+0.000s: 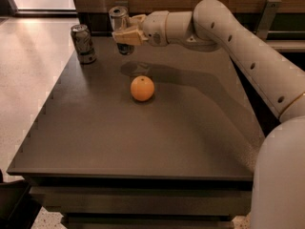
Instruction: Move redbull can near 7up can
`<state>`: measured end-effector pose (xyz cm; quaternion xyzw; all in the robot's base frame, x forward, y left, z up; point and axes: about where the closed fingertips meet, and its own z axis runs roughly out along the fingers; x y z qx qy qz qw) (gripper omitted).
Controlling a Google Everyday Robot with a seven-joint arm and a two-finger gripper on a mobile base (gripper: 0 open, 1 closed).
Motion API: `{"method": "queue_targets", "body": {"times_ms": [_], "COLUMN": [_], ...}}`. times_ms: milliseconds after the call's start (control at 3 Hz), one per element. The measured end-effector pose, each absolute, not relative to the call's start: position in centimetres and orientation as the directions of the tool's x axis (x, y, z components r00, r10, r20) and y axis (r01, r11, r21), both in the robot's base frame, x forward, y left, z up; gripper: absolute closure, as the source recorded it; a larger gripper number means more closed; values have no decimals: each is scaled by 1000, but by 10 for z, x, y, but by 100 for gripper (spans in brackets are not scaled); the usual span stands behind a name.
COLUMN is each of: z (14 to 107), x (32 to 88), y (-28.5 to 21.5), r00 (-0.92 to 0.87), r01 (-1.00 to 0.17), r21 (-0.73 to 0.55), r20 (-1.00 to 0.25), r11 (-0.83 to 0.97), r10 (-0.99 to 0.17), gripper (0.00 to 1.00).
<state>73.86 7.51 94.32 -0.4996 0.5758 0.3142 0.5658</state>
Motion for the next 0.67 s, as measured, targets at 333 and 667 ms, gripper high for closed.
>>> {"method": "queue_targets", "body": {"times_ms": [333, 667], "z": [924, 904], "x": [745, 751], "y": [86, 99], "r00": [135, 120], "r01": [-938, -947], "r21": [-190, -167], "r20": [-970, -976], "r11": [291, 274], "r10": [-201, -180], "gripper": [100, 100]}}
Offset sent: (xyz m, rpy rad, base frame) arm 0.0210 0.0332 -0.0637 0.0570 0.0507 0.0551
